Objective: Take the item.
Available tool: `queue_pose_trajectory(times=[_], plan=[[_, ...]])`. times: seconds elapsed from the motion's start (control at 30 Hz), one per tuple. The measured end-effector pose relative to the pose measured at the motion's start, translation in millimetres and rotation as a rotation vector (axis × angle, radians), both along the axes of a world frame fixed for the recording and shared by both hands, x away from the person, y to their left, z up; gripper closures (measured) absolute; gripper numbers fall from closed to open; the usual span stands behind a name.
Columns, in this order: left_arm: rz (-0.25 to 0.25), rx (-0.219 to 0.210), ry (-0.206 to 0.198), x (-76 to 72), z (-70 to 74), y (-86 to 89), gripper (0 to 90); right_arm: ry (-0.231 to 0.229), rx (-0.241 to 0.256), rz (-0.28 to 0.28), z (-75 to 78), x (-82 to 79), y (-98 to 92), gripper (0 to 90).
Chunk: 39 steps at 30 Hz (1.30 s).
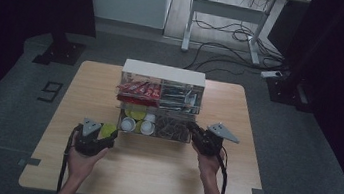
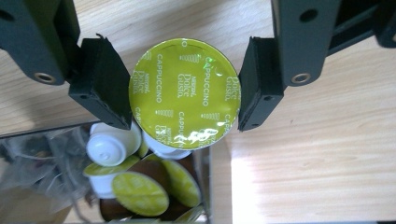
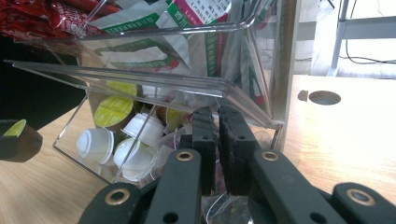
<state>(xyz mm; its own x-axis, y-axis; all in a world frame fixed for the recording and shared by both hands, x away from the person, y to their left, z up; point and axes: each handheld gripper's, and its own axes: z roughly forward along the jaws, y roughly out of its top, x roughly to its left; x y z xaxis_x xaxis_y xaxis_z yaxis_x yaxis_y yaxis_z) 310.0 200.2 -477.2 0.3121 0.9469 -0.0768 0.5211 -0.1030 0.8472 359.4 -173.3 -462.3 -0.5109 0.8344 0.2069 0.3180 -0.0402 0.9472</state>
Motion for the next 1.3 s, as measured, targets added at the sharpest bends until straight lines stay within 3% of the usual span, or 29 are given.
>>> queue_pose_trajectory(times=[0.33, 0.77, 1.3], plan=[[0.043, 0.003, 0.040, 0.2, -16.5, 17.5, 38.2, 0.006, -0.005, 0.001, -1.7, 0.5, 1.5, 84.3], [0.058, 0.031, 0.124, 1.3, -41.1, 24.2, 38.2, 0.009, -0.008, -0.001, -2.6, 1.0, 1.7, 84.2], [0.055, 0.054, 0.151, 2.3, -52.5, 17.1, 37.7, 0.007, -0.010, -0.003, -2.6, 0.7, 1.6, 84.2]])
